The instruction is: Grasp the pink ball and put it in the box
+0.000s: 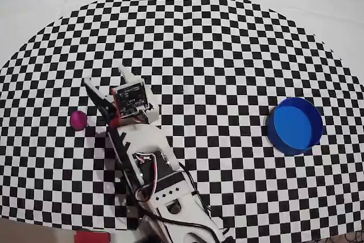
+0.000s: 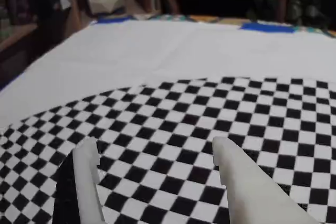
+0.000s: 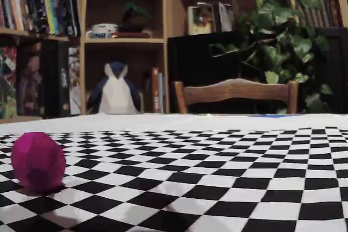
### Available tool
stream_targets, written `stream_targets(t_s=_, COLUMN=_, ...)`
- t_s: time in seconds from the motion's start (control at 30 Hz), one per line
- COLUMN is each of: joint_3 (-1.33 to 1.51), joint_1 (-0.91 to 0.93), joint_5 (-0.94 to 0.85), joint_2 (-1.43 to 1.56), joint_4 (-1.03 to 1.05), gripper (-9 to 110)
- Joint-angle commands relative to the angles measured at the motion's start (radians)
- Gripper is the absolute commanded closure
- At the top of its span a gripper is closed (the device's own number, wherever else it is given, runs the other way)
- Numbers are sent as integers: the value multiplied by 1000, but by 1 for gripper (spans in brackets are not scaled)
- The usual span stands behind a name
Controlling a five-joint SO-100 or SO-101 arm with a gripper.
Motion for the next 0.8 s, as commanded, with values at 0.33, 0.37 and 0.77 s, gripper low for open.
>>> stream_targets(t_s=0.33, joint_3=6, joint_1=-109, joint_5=-8, joint_2=-20, joint_4=-21, gripper=77)
stream_targets(t_s=0.37, joint_3=6, joint_1=-112, joint_5=-8, joint_2=-26, joint_4=-23, gripper=77)
stream_targets(t_s=0.77, joint_3=6, joint_1=-201, joint_5=-8, joint_2=-28, joint_4=-37, gripper=77)
